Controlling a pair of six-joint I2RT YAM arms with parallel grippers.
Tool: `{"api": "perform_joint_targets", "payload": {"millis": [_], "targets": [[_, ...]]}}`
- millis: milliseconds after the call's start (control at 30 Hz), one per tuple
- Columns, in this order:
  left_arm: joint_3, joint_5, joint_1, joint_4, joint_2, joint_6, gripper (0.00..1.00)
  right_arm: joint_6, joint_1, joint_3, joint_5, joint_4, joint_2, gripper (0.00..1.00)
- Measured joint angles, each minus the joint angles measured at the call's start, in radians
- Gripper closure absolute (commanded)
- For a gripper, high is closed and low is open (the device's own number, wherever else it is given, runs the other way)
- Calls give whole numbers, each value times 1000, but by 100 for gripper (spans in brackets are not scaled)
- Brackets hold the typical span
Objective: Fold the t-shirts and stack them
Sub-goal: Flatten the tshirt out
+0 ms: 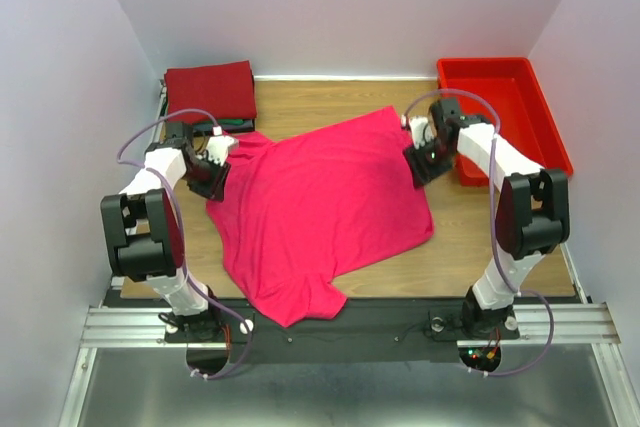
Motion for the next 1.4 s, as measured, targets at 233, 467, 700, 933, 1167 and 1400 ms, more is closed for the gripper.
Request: {"api": "perform_joint_targets", "payload": {"millis": [233, 467, 700, 933, 1167, 1400], "targets": [[-20, -13, -2, 0, 17, 14, 60, 10, -16, -155, 12, -102, 0, 47], [-16, -14, -2, 2, 17, 13, 60, 0, -27, -163, 35, -156, 21, 50], [-1, -19, -2, 5, 17, 12, 60, -11, -35, -163, -2, -209, 128, 87], [0, -27, -2, 6, 17, 13, 61, -5, -40, -76, -64, -278, 151, 99], [0, -37, -2, 6, 17, 12, 62, -1, 48, 73, -134, -282, 106, 92], [12, -42, -2, 2, 22, -1, 62, 35, 348, 251, -202, -248, 298, 59]]}}
